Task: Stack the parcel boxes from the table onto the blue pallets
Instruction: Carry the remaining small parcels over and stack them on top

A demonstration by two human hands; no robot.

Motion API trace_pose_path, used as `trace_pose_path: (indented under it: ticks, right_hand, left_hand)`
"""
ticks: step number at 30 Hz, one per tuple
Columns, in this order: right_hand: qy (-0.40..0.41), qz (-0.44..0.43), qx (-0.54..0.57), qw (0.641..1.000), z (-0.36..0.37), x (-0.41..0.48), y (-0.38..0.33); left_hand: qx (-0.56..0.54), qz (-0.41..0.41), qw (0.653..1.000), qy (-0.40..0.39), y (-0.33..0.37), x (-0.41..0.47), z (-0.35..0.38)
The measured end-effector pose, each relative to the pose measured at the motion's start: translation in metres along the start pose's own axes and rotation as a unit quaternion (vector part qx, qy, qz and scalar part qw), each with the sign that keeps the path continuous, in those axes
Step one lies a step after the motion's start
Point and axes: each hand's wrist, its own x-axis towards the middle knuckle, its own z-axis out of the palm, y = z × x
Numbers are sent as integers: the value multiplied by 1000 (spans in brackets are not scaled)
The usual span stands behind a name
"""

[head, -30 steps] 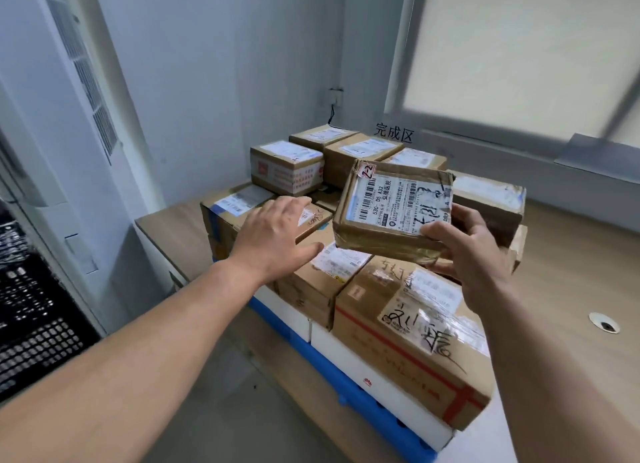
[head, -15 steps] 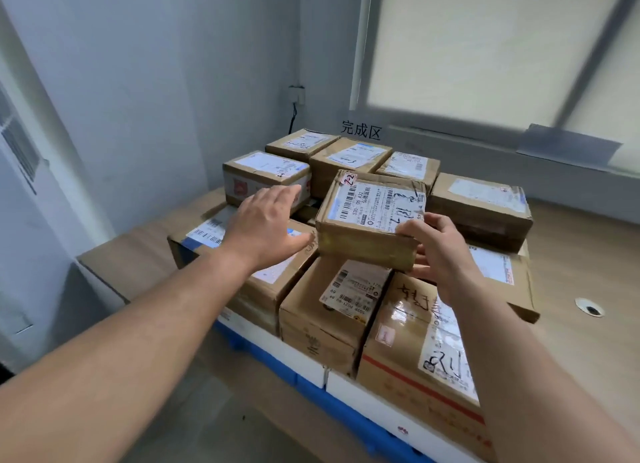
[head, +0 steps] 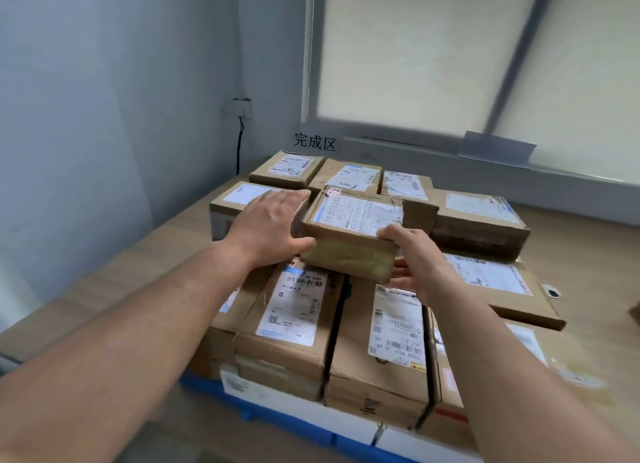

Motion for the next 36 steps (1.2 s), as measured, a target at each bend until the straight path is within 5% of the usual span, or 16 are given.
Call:
trace_pose_path:
  ticks: [6,10,16,28,36]
  right_hand:
    - [12,33,-38,999,16,-1,-3]
    - [72,-31,-159,984,21,-2,4]
    - [46,-96,-140,984,28,-6,9]
    - [90,-94,-194,972,31,1,20]
    - [171,-129,-355,910,5,-25,21]
  left_hand:
    - [-23,34,999,-26,-16,11,6]
    - [-12,63,998,-24,-24,12,15]
    - [-12,81,997,-4,-30,12,16]
    - [-11,88,996,8,-31,14,18]
    - [-28,77,996,43,5,2,9]
